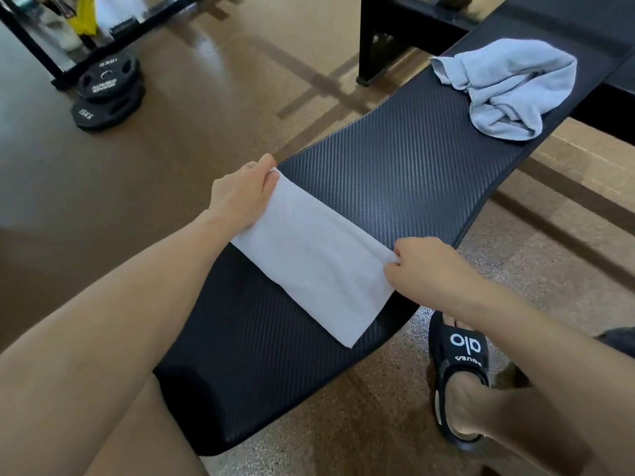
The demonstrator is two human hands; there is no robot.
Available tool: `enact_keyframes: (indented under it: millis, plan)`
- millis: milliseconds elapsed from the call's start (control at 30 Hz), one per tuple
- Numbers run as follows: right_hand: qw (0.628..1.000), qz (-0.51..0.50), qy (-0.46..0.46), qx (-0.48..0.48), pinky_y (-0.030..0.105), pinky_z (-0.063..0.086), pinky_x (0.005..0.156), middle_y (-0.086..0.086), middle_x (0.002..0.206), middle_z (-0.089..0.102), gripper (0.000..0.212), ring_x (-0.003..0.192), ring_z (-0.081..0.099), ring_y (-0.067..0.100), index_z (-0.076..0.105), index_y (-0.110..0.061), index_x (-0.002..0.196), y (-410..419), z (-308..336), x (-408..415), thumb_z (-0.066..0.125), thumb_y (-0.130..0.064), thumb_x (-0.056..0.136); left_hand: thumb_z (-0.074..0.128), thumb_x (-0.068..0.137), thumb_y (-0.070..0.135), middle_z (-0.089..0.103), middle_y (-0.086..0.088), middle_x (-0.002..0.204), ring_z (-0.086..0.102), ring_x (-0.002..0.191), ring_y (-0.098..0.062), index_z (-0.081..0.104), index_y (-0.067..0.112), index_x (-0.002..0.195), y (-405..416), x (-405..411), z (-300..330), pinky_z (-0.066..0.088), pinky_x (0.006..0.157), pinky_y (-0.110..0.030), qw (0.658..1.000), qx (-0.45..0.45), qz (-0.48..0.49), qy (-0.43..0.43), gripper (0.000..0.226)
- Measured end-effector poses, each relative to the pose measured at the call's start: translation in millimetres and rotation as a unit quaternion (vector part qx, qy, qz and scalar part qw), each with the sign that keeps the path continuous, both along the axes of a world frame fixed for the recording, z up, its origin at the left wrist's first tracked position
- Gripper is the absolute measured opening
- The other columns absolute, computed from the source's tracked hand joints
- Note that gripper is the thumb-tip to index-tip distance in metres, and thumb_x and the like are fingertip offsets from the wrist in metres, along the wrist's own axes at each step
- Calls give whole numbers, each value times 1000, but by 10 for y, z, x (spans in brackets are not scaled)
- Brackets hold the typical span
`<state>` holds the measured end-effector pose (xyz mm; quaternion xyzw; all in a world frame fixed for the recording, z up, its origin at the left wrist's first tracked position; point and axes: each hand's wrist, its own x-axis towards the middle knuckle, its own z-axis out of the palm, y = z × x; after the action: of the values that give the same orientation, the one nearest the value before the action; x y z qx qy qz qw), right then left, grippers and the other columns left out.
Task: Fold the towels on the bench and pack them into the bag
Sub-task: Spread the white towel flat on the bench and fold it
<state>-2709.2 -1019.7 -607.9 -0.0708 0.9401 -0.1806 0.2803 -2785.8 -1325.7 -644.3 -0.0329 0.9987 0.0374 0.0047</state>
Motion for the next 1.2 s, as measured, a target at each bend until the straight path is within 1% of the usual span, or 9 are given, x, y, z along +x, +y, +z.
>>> enact_keyframes:
  millis: [200, 333, 467, 533, 600, 733, 833, 1067, 1200]
  plan:
    - [998, 34, -23, 43, 30, 27, 51, 4, 75, 49, 20, 63, 45, 20, 42, -12, 71, -4, 70, -39, 47, -13, 91, 24, 108, 33, 53, -2, 88, 57, 65, -34, 37, 18, 106, 77, -17, -9, 41, 66, -38, 999, -37, -7, 21, 20]
    - [995, 52, -6, 89, 29, 28, 53, 2, 76, 47, 19, 65, 46, 19, 43, -12, 76, -3, 128, -84, 52, -17, 92, 43, 99, 9, 50, -9, 100, 49, 53, -25, 43, 7, 113, 140, 4, 17, 32, 51, -28, 992, -129, -6, -12, 14]
    - [972, 102, 157, 141, 36, 32, 70, 5, 92, 47, 27, 92, 56, 33, 39, -12, 108, -48, 165, 8, 57, -16, 88, 37, 107, 29, 54, -21, 129, 63, 94, -39, 36, 5, 143, 271, 16, 220, 40, 65, -39, 985, -165, 4, 57, 44]
    - [941, 170, 280, 86, 41, 39, 81, 14, 116, 52, 52, 110, 55, 37, 44, -9, 134, -130, 76, 66, 58, -13, 84, 38, 106, 36, 53, -21, 135, 58, 110, -39, 34, 7, 149, 370, 174, 255, 45, 83, -45, 986, -134, -25, 99, 53]
    - [913, 231, 335, -13, 47, 38, 110, 18, 147, 45, 64, 138, 43, 38, 38, -8, 152, -239, -27, 119, 51, -26, 91, 34, 104, 41, 46, -17, 150, 47, 134, -36, 33, 12, 155, 462, 449, 202, 38, 109, -48, 990, -82, -72, 89, 59]
    - [935, 274, 225, 15, 41, -3, 127, 9, 171, -3, 75, 157, -7, 23, 0, -17, 163, -294, -389, 222, 12, -58, 101, 9, 100, 57, 3, 0, 172, 0, 158, -22, 9, 27, 164, 495, 784, -114, 0, 127, -46, 992, -31, -93, -76, 71]
    - [942, 255, 217, 25, 42, -6, 127, 6, 170, -13, 75, 156, -16, 21, -6, -20, 162, -222, -585, 291, 6, -62, 101, 5, 98, 61, -7, 5, 171, -9, 157, -19, 0, 33, 163, 450, 738, -237, -6, 126, -46, 991, -31, -104, -75, 71]
    - [948, 240, 206, 20, 42, -5, 127, 6, 169, -16, 79, 156, -16, 24, -8, -19, 162, -263, -552, 319, 1, -63, 97, 17, 104, 56, -8, -1, 171, -7, 158, -23, -2, 29, 163, 489, 771, -100, -5, 126, -48, 988, -64, -115, -85, 68]
    - [954, 231, 191, 10, 41, -6, 126, 9, 168, -18, 80, 155, -17, 27, -10, -17, 162, -250, -488, 458, 3, -63, 98, 36, 101, 54, 33, -10, 158, 29, 146, -27, 36, 17, 151, 753, 1317, 204, 21, 123, -42, 989, 33, -142, -6, 63]
